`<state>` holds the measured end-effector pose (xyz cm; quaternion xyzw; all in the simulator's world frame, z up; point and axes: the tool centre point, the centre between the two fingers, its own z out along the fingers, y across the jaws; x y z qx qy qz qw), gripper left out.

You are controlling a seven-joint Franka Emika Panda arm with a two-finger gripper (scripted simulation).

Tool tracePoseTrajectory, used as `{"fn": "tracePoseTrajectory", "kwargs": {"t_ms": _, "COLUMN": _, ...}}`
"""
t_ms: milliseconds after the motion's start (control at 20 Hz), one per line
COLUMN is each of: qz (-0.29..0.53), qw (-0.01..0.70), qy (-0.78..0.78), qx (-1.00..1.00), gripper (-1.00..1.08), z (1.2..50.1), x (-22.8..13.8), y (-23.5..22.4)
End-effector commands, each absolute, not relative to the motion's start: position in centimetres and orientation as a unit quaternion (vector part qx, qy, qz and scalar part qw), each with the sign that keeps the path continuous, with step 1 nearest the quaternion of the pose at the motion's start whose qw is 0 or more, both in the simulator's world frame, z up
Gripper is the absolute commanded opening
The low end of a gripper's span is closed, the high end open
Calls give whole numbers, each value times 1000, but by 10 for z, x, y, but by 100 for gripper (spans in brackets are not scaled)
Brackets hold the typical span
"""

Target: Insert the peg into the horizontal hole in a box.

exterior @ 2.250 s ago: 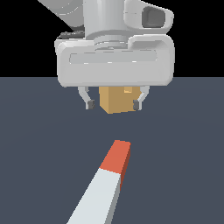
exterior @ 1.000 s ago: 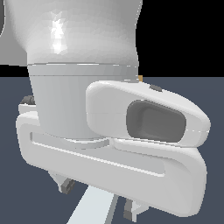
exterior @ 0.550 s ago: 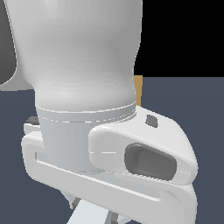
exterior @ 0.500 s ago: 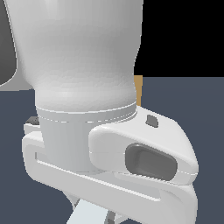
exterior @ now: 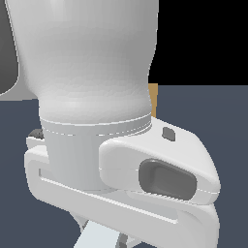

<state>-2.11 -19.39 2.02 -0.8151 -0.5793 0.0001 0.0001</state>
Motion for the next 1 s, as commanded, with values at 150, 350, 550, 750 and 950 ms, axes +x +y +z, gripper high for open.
{"fn": "tracePoseTrajectory", "kwargs": {"t_ms": 150, "qz": 0, "qw": 0, "qy": -586, "qx": -810, "gripper": -100, "z": 23, "x": -14, "y": -187}}
{"fn": "tracePoseTrajectory", "kwargs": {"t_ms": 350, "qz": 0, "qw": 0, "qy": -602, "qx": -799, "gripper": -100, "z": 30, "x": 1, "y": -170}}
{"fn": "tracePoseTrajectory", "kwargs": {"t_ms": 550, "qz": 1, "qw": -1, "qy": -625, "qx": -780, "gripper": -100, "z": 40, "x": 23, "y": -143}}
{"fn": "tracePoseTrajectory", "kwargs": {"t_ms": 750, "qz": 1, "qw": -1, "qy": -655, "qx": -755, "gripper": -100, "z": 53, "x": 49, "y": -106}}
{"fn": "tracePoseTrajectory", "kwargs": {"t_ms": 950, "qz": 1, "qw": -1, "qy": -690, "qx": -724, "gripper": -100, "z": 69, "x": 76, "y": -59}}
